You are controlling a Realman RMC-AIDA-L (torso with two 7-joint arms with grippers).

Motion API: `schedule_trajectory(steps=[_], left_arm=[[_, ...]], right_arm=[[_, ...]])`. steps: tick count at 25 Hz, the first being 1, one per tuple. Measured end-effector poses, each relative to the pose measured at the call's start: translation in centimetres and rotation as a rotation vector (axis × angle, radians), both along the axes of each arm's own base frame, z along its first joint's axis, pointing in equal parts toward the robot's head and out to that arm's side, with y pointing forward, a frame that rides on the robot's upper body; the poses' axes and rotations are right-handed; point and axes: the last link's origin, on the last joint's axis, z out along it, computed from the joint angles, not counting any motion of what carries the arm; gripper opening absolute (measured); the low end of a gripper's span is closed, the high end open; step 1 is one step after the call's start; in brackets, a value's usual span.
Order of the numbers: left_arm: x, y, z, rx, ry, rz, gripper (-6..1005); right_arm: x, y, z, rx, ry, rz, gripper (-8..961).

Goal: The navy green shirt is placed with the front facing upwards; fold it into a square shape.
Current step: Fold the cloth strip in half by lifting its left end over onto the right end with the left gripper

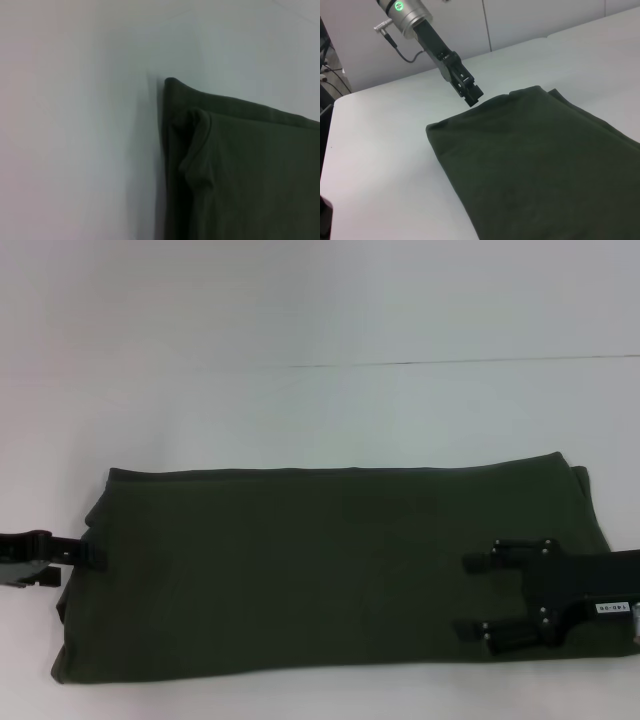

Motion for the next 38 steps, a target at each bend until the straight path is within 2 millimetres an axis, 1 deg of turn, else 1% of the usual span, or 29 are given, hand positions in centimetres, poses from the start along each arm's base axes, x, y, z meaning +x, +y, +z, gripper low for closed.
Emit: schedule_trajectory(steps=[22,32,38], left_arm=[[-0.8,0.3,-0.7,0.010,0.052,0.010,803],[-0.8,0.3,-0.9,0.003,0.054,0.007,802],[-0.5,0.4,-1.4,-0.014,0.060,-0.004,801]], right_arm=[[-0.1,0.9,-0.2,0.026,-0.017,-0.008,930],[-0.1,1.2,-0.2,0.037,-0.023,-0.016,930],[-0.1,1.2,-0.2,0.038,-0.023,-0.017,930]])
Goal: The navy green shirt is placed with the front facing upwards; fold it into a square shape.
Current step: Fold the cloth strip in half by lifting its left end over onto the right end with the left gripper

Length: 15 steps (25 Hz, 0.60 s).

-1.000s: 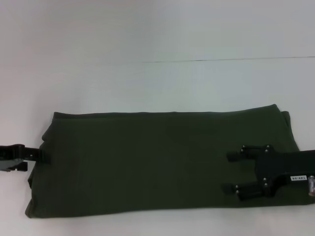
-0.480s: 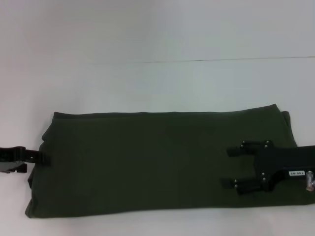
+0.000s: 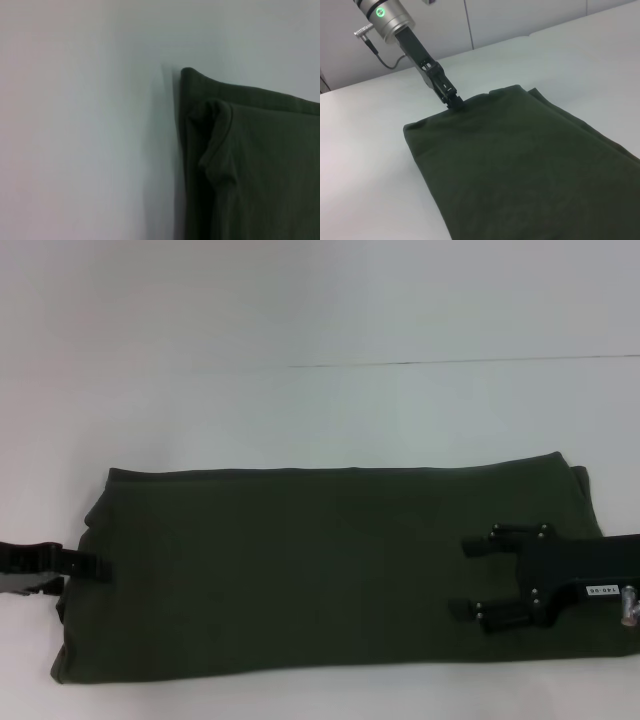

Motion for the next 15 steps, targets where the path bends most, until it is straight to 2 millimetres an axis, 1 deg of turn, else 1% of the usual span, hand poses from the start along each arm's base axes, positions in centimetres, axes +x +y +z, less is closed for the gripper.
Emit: schedule_trajectory(steps=[15], left_arm=[[1.0,0.3,-1.3,-0.039,-0.039,-0.023,799]], right_arm=[[0.3,-0.2,0.2,0.007,-0.002,-0.009,929]])
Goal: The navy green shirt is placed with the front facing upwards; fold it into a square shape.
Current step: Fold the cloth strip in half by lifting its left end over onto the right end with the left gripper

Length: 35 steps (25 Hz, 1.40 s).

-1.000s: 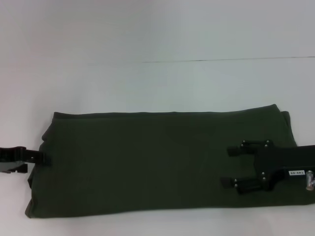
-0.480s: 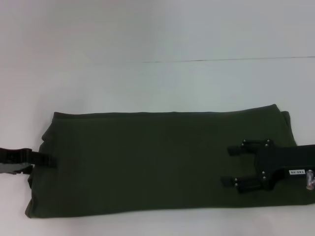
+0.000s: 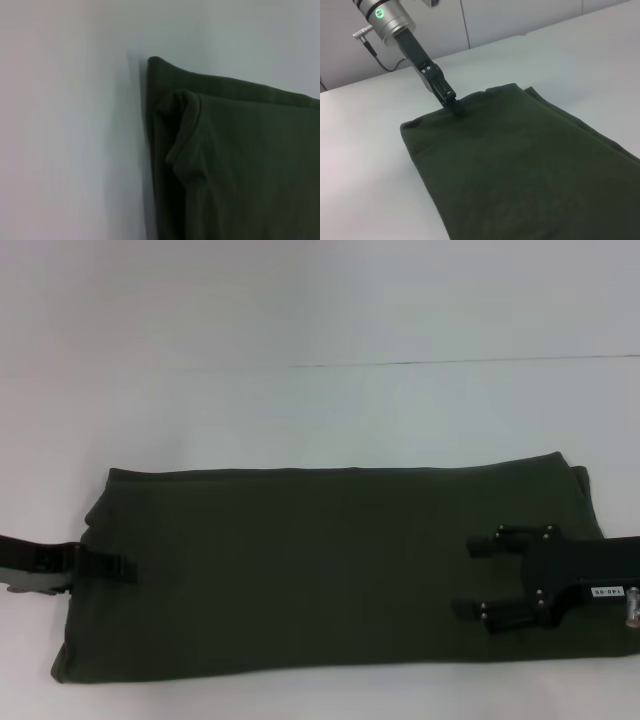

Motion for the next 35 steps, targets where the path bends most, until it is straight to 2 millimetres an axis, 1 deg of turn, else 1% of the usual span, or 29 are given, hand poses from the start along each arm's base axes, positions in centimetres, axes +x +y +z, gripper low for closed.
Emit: schedule_trajectory(steps=[10,22,28,35], left_arm=[[0.8,0.3,-0.7,-0.017,-0.016,-0.013,798],[1.4,0.6,-1.0,-0.030,-0.029,-0.023,687],[1.9,0.9,-1.4,-0.060,0.012,-0.053,632],[2.1,1.3,-1.1,-0.054,0.021,-0.064,370]], right_arm=[[0.3,0.1,0.0,0.011,-0.009,-0.011,929],[0.4,0.3,0.0,0.026,-0.020,-0.017,929],[0.4,0.3,-0.1,0.026,-0.020,-0.018,929],[0.4,0.3,-0.1,0.026,-0.021,-0.018,929]])
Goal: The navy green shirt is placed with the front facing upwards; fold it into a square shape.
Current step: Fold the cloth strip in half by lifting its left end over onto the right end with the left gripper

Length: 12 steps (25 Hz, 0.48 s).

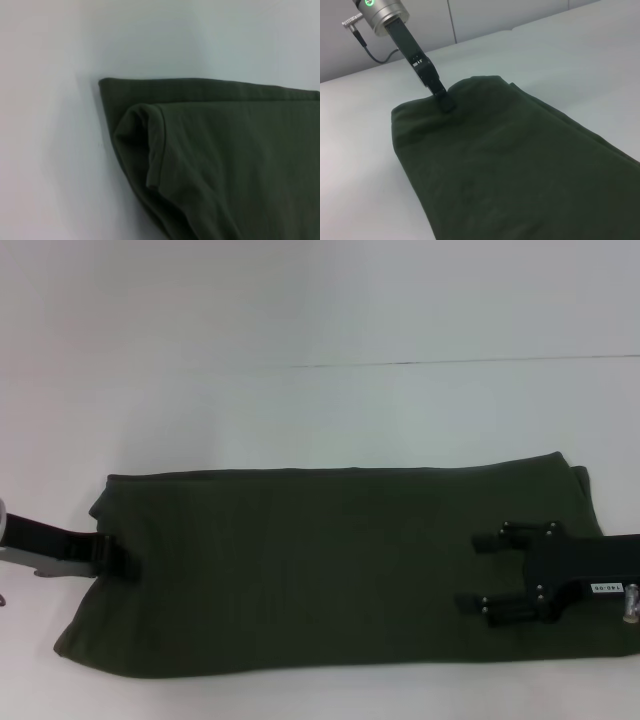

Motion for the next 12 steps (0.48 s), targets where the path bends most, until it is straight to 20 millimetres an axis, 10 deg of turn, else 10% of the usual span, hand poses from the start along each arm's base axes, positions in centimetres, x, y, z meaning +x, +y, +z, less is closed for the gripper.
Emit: schedule_trajectory(steps=[7,12], left_arm=[[-0.01,0.12,0.11,0.005,0.005,-0.004,71],[-0.39,0.14,0.89,0.025,0.031,-0.007,71]], right_arm=[[-0.12,0.11,0.01,0.000,0.000,0.003,929],[-0.19,0.18,-0.02,0.001,0.001,0.005,929]])
